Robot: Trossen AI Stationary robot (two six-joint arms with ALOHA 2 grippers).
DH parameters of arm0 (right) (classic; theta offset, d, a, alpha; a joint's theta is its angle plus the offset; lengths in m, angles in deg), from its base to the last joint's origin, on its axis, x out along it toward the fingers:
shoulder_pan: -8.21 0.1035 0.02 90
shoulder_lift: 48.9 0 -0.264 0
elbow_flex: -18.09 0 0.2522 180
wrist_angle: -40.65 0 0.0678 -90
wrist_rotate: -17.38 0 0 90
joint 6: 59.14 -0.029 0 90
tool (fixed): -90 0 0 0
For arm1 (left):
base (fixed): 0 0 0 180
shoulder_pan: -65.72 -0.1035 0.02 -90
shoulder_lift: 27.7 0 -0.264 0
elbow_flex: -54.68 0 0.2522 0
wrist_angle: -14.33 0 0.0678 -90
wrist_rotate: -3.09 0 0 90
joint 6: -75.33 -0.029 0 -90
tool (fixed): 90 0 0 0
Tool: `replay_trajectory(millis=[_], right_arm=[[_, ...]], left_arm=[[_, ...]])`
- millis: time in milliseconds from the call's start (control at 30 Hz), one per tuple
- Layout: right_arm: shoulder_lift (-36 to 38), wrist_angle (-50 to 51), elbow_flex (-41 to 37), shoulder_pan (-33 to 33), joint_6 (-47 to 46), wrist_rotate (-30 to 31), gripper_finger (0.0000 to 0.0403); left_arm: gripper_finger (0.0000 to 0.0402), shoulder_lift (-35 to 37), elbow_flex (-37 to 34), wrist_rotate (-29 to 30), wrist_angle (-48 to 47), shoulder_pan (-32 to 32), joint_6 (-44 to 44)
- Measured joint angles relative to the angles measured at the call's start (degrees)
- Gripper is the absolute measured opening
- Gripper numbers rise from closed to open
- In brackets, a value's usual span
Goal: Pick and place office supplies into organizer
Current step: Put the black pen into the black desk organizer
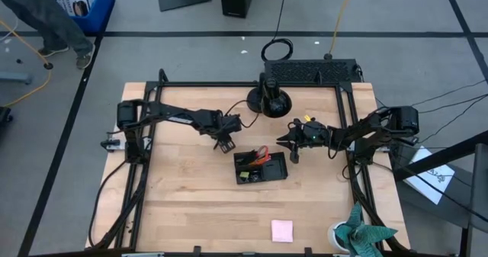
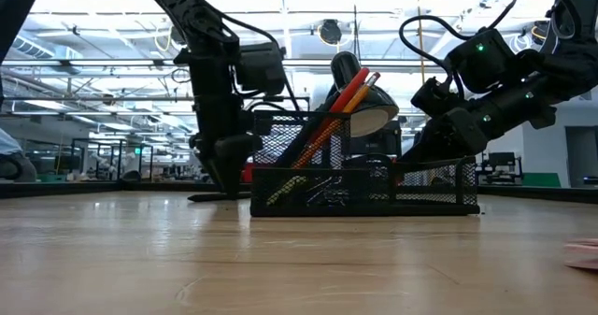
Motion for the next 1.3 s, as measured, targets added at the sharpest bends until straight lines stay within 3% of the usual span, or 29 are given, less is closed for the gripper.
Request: replay_trajectory(millis=[167, 367, 600, 833, 1000, 1133, 1300], right_arm=[[0.0, 0.02, 0.0, 0.0, -0.01, 0.0, 0.0059], [0.0, 0.02, 0.0, 0.0, -0.03, -0.02, 0.0059], [-0.01, 0.2, 0.0, 0.0, -0.23, -0.15, 0.0059], [0.0, 1.07, 0.0, -0.02, -0.23, -0.17, 0.0059], [0.0, 1.44, 0.0, 0.0, -0.1, -0.2, 0.0059], [0.0, 1.4, 0.0, -0.02, -0.06, -0.17, 0.0059], [0.0, 1.32, 0.0, -0.01, -0.06, -0.17, 0.0059]], left_arm=[[0.0145, -1.05, 0.1, -0.37, 0.27, 0.23, -2.15], [0.0021, -1.12, 0.06, -1.93, 1.0, 0.26, -5.67], [0.0009, 0.39, -0.44, 1.27, 4.41, 0.4, -7.07], [0.0009, 9.3, -0.42, 6.21, 8.11, -0.03, -8.09], [0.0011, 16.21, -0.56, 4.98, 8.85, 0.44, -9.68], [0.0015, 21.89, -0.39, 0.13, 10.94, 2.92, -9.99], [0.0007, 25.11, -0.38, -6.65, 21.35, 10.25, -10.2]])
